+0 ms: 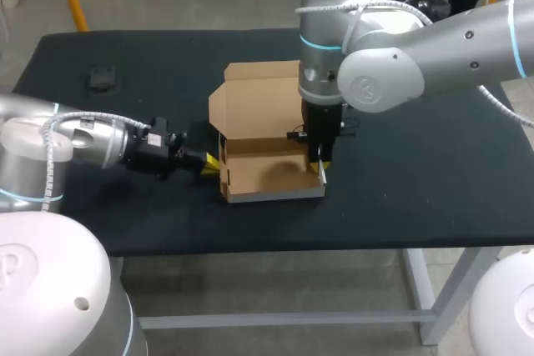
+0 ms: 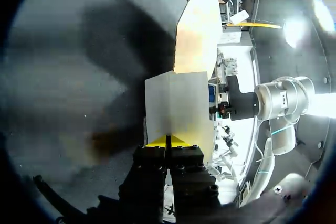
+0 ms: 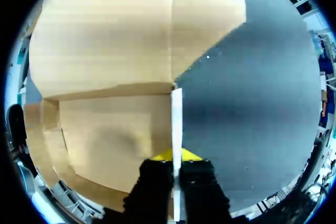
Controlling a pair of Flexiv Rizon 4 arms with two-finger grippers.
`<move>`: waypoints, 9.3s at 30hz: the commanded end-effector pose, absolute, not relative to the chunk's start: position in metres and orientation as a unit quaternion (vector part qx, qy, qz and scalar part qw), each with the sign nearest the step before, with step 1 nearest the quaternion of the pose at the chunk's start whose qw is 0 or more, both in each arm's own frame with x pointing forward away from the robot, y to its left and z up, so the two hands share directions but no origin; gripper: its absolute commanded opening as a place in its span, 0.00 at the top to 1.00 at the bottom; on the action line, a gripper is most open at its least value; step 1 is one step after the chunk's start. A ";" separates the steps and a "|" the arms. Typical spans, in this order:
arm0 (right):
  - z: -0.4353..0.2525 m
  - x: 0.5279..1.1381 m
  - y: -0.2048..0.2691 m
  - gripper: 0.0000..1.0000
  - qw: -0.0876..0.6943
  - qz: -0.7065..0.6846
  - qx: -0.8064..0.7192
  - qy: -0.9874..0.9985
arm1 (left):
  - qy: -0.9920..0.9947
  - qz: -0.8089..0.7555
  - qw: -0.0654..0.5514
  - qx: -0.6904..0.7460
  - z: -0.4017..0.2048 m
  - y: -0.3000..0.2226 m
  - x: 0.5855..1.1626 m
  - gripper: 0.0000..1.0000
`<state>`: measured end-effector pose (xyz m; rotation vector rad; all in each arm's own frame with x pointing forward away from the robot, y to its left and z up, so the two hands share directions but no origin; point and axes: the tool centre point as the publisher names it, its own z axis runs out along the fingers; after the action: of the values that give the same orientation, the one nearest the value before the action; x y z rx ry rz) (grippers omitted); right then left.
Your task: Assemble the packaging by folding the flat box into shape, placing the metal phone stand inside, and closing the box properly
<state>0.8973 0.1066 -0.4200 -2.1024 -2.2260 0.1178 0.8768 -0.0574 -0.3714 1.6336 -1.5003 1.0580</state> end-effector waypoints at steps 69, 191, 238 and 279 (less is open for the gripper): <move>-0.419 0.898 0.108 1.00 0.039 0.041 -0.685 -0.726 | -0.579 0.377 0.325 0.646 -0.370 -0.075 0.883 0.62; -0.419 0.898 0.108 1.00 0.039 0.041 -0.685 -0.726 | -0.710 0.025 -0.064 0.700 -0.425 -0.089 0.881 1.00; -0.343 0.864 0.063 0.00 0.046 -0.157 -0.480 -0.862 | -0.707 0.047 -0.076 0.702 -0.409 -0.076 0.876 1.00; -0.309 0.794 0.006 0.00 -0.030 -0.232 -0.207 -0.950 | -0.716 -0.046 -0.182 0.673 -0.408 -0.052 0.880 1.00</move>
<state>0.7954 0.0073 -0.3091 -0.6649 -3.0424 -0.7356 0.8780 -0.0462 -0.4025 2.3431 -2.5162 -0.0528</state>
